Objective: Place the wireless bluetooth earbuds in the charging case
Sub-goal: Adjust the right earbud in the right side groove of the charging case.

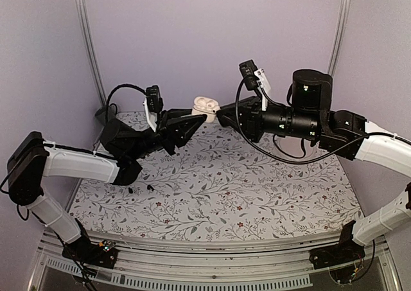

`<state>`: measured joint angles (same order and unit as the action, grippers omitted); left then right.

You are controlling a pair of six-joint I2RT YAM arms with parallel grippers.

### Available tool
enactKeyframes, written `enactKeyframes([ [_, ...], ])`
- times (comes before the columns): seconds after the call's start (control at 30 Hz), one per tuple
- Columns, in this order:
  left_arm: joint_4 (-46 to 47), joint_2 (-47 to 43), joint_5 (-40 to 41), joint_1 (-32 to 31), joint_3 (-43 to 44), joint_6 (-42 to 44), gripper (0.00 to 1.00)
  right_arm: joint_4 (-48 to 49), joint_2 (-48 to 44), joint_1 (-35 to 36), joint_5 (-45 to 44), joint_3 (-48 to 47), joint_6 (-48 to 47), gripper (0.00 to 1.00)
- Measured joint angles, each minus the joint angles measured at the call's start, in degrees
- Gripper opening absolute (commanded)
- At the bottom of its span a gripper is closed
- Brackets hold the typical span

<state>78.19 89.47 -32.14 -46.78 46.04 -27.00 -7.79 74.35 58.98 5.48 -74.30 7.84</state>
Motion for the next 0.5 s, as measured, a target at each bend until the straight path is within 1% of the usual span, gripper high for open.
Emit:
enactKeyframes([
  [0.2, -0.15, 0.00, -0.22, -0.04, 0.02, 0.00, 0.00, 0.00, 0.42, 0.28, -0.02, -0.13, -0.63, 0.20],
  [0.23, -0.15, 0.00, -0.24, -0.07, 0.02, 0.00, 0.00, -0.02, 0.50, 0.33, -0.02, -0.20, -0.81, 0.16],
  [0.4, -0.50, 0.00, -0.15, -0.09, 0.04, 0.00, 0.00, -0.02, 0.72, 0.50, -0.37, -0.33, -1.29, 0.13],
  [0.5, -0.55, 0.00, -0.13, -0.09, 0.07, 0.00, 0.00, -0.02, 0.74, 0.59, -0.57, -0.37, -1.27, 0.12],
])
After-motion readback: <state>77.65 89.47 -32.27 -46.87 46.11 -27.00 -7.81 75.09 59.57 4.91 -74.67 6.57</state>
